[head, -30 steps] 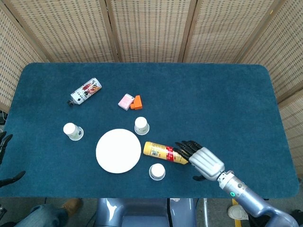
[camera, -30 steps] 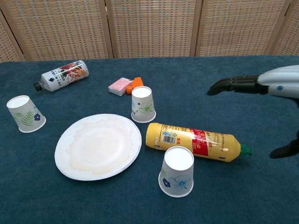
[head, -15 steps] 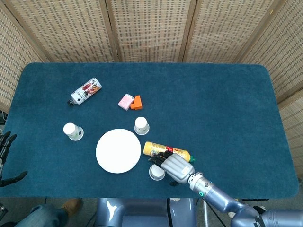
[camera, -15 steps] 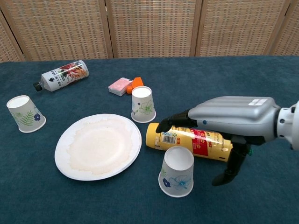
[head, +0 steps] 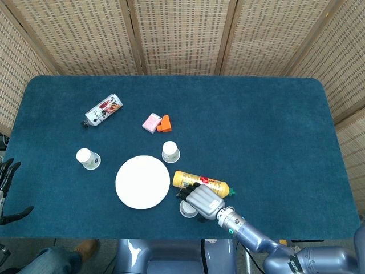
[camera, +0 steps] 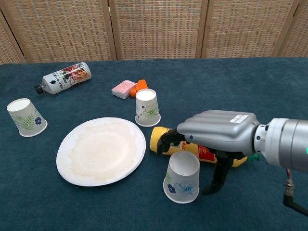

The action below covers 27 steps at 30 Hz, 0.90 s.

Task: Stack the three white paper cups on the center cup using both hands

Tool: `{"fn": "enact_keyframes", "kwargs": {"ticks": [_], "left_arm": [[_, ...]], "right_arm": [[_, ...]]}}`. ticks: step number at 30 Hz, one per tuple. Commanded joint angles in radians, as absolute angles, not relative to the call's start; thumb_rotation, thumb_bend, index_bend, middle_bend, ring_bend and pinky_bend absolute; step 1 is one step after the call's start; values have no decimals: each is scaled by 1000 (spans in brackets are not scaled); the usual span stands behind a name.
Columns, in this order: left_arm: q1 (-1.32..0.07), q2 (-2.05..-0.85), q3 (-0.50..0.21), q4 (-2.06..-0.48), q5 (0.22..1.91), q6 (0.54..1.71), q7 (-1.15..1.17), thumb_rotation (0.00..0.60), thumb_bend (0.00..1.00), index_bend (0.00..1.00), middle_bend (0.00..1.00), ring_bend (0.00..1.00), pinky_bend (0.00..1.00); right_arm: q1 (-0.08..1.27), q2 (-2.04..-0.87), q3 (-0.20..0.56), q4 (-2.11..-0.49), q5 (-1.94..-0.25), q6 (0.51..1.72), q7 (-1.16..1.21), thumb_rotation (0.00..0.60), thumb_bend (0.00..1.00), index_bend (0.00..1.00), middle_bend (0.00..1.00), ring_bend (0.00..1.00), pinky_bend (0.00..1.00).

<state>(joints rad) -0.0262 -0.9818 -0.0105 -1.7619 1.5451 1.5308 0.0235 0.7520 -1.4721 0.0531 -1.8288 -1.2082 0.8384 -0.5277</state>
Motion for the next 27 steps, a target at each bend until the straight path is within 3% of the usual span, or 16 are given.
{"fn": "enact_keyframes", "kwargs": {"ticks": [1,5,12,16,20,27], "left_arm": [[-27,-982,-10,-1763,1545,1529,25,600,0,0,0,0,0],[-28,-983,-10,-1763,1543,1527,29,600,0,0,0,0,0],[-33,-983,-12,-1763,1532,1517,29,600,0,0,0,0,0],[-42,-979,-18,-1766,1516,1497,25,600,0,0,0,0,0],[-51,-976,-24,-1766,1499,1481,19,600,0,0,0,0,0],[-63,-979,-41,-1752,1481,1474,-12,600,0,0,0,0,0]], "right_arm": [[751,-1479,49,-1827,-1205,845,-517,600,218,377,426,348,451],[749,-1486,49,-1826,-1216,851,-482,600,323,470,509,434,535],[750,-1447,87,-1869,-1257,884,-411,600,393,485,522,448,550],[768,-1383,151,-1927,-1239,909,-410,600,413,486,523,449,551],[804,-1342,215,-1956,-1156,907,-437,600,422,486,523,450,550],[979,-1340,323,-1882,-852,850,-568,600,469,485,523,450,550]]}}
